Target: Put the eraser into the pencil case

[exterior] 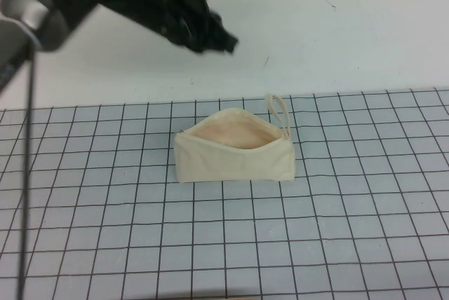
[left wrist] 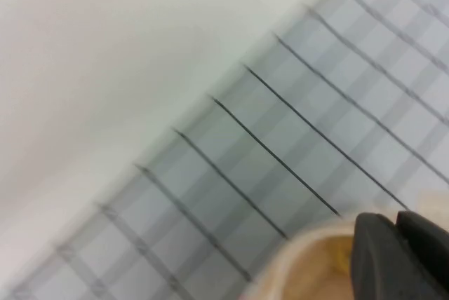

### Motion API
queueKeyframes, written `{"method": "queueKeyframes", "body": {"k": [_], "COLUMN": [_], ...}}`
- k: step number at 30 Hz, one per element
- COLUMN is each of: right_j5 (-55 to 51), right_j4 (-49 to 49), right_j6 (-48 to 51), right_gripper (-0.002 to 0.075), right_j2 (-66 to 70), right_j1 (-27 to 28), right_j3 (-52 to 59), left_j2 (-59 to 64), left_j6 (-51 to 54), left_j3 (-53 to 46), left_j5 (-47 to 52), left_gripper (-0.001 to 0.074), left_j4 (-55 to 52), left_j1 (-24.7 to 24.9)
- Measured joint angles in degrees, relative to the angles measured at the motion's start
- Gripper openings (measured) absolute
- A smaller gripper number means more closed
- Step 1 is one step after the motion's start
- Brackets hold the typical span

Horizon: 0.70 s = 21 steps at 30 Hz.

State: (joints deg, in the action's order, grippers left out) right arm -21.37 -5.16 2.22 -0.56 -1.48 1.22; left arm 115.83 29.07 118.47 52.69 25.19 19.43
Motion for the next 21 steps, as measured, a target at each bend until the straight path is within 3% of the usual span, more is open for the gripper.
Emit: {"method": "queueKeyframes", "body": {"k": [6,11,14,21], "right_j5": [0.00,0.00,0.00,0.00], "right_j4": [0.00,0.00,0.00,0.00], "right_j6": [-0.12,-0.23,-0.23,-0.23], "right_gripper": [-0.0001,-0.0001,-0.0001,-0.0001], "right_j2": [0.00,0.00,0.00,0.00], "right_j1": [0.00,0.00,0.00,0.00], "right_j3": [0.00,0.00,0.00,0.00], "left_j2": [-12.10,-23.13,-31.28,-52.49], "left_j6": [-9.47,-11.02,-11.69,-12.59], "left_j3": [0.00,-2.07,-8.15,-33.94], "left_j5": [-4.38,-4.62,-6.91,-16.84], "left_gripper": [0.0003,0.0001,0.0000,0.0000], "left_j4": [-13.18,-18.85,-20.79,-21.95], "left_j1": [0.00,0.00,0.00,0.00]}}
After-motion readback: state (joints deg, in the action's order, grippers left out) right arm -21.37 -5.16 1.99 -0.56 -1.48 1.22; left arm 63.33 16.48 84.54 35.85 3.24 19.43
